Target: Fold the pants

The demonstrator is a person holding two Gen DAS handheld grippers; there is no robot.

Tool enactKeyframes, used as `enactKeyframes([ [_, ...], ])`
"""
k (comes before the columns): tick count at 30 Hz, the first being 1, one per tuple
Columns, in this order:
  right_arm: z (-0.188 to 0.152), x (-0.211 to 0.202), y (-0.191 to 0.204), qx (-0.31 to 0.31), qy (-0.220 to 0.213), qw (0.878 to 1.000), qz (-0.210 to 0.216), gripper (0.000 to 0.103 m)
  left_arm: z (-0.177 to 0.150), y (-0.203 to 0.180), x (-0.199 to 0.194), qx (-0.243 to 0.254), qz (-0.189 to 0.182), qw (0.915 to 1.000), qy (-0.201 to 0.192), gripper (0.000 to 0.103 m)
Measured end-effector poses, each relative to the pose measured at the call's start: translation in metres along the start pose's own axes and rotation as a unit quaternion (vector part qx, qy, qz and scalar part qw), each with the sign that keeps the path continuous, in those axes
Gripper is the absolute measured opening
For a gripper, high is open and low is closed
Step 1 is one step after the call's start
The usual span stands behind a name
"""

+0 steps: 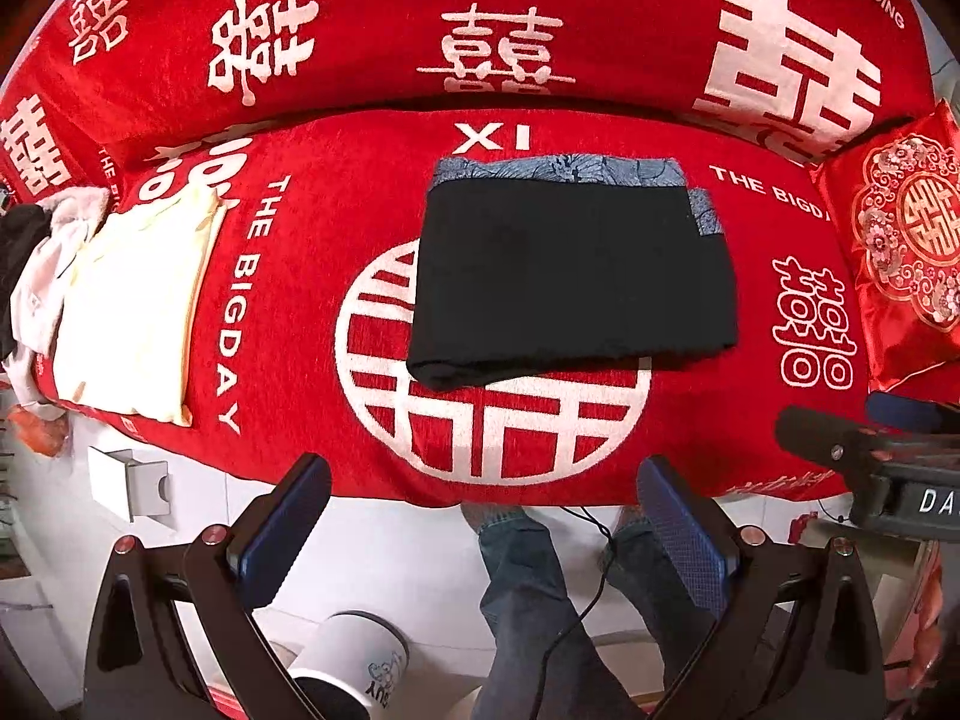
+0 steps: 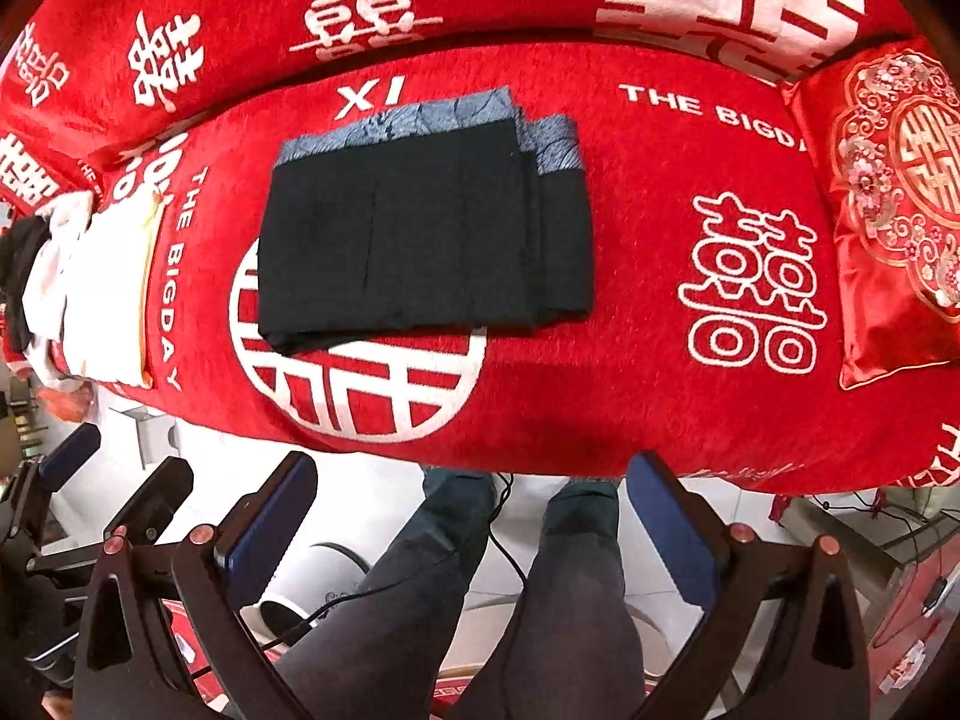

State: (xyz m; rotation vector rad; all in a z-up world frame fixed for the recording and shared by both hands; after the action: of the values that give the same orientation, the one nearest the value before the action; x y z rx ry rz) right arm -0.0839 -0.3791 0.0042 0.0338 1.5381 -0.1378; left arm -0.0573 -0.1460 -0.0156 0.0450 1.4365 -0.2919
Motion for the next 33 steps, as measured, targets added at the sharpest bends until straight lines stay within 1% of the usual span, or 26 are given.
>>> enactKeyframes([
  [8, 0.004, -0.002, -0.005, 0.006, -0.021, 1.0, -0.019, 0.103, 0.0, 0.004, 0.004, -0.007, 0.003, 1.0, 0.005, 0.102],
  [10, 0.004, -0.001, -0.007, 0.013, -0.019, 1.0, -0.019, 0.103, 0.001, 0.006, 0.004, -0.009, 0.005, 0.9999, 0.005, 0.102],
  [14, 0.003, 0.003, -0.01, 0.032, -0.005, 0.999, 0.005, 0.103, 0.003, 0.008, 0.003, -0.009, 0.013, 0.9999, 0.001, 0.102],
  [15, 0.004, 0.003, -0.01, 0.033, -0.005, 0.999, 0.005, 0.103, 0.003, 0.008, 0.002, -0.007, 0.014, 0.9999, 0.0, 0.102],
  [27, 0.004, 0.001, -0.007, 0.021, -0.014, 1.0, -0.012, 0.103, 0.004, 0.01, 0.001, -0.015, 0.013, 0.9998, -0.004, 0.102],
  [33, 0.002, 0.005, -0.011, 0.028, -0.005, 1.0, -0.011, 0.103, 0.003, 0.008, 0.004, -0.012, 0.015, 0.9998, 0.001, 0.102],
])
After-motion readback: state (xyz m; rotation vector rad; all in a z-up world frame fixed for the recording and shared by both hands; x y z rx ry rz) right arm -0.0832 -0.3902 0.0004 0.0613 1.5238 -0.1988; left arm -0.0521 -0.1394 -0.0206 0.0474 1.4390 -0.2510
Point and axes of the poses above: each gripper's, at about its wrist camera, not at the fingertips, and x roughly the way its jaws point, y to its left, z to its top, the point moved 4 cm from there along x, roughly the way its jaws point, and after that the axes turned 11 degrees about -z, right-handed, at the moved point
